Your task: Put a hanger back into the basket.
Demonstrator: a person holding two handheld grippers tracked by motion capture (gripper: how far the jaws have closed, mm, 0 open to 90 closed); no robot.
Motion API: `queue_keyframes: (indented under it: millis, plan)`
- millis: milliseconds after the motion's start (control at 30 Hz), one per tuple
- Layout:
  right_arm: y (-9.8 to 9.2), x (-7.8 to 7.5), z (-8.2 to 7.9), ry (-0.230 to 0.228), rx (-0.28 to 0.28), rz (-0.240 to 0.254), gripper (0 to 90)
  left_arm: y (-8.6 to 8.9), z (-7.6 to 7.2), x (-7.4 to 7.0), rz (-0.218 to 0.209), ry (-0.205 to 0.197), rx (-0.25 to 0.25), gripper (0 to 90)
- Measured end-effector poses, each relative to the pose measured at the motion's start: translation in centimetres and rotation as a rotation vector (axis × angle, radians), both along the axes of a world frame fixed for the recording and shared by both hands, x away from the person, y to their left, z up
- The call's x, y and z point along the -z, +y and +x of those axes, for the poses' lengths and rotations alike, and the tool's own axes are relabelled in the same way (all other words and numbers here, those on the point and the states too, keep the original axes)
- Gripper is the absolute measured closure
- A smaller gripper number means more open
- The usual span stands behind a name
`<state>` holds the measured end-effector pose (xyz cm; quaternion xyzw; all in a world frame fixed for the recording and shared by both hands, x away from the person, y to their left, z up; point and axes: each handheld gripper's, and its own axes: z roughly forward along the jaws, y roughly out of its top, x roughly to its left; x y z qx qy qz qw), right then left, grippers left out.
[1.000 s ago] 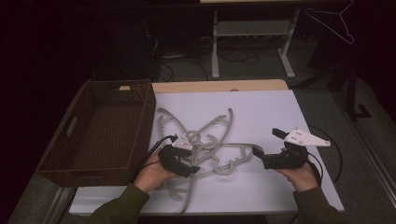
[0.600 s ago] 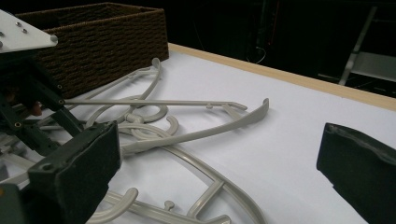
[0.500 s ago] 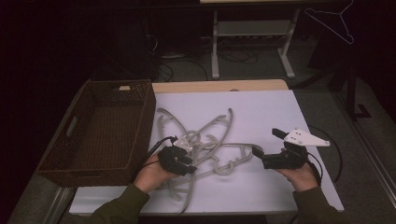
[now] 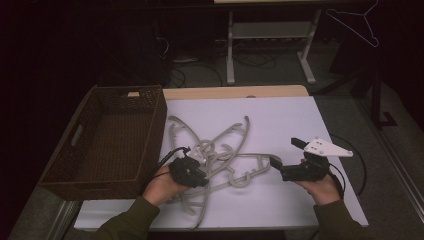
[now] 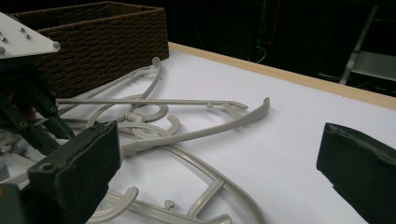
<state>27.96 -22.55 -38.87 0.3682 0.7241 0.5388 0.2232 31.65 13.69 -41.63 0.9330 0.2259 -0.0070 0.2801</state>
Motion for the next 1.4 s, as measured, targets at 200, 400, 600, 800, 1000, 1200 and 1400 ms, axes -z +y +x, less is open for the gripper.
queue_keyframes:
  millis: [200,400,600,800,1000,1200,1400]
  plan:
    - [0.0,0.0,0.0,-0.001,-0.002,-0.004,0.0,-0.1,-0.1,-0.1,0.008,0.005,0.004,79.0]
    - [0.0,0.0,0.0,0.001,-0.001,-0.002,0.0,-0.2,-0.1,-0.2,0.018,-0.009,-0.007,80.9]
    - [0.0,0.1,0.0,0.004,0.0,-0.004,0.0,-0.4,-0.2,-0.4,0.024,-0.017,0.003,81.7]
    - [-0.1,0.1,0.0,0.003,0.004,-0.002,0.0,-0.3,-0.3,-1.3,-0.016,-0.044,-0.022,81.9]
    - [-0.2,0.2,0.0,0.004,0.007,0.003,0.0,-0.2,-0.1,-2.1,-0.036,-0.051,-0.029,82.1]
    - [-0.7,0.3,-0.5,0.009,0.021,0.003,0.0,0.3,0.2,-3.6,-0.064,-0.075,-0.036,82.2]
    - [-1.6,0.9,-1.2,0.021,0.041,0.0,0.0,0.8,0.5,-5.2,-0.109,-0.093,-0.06,82.3]
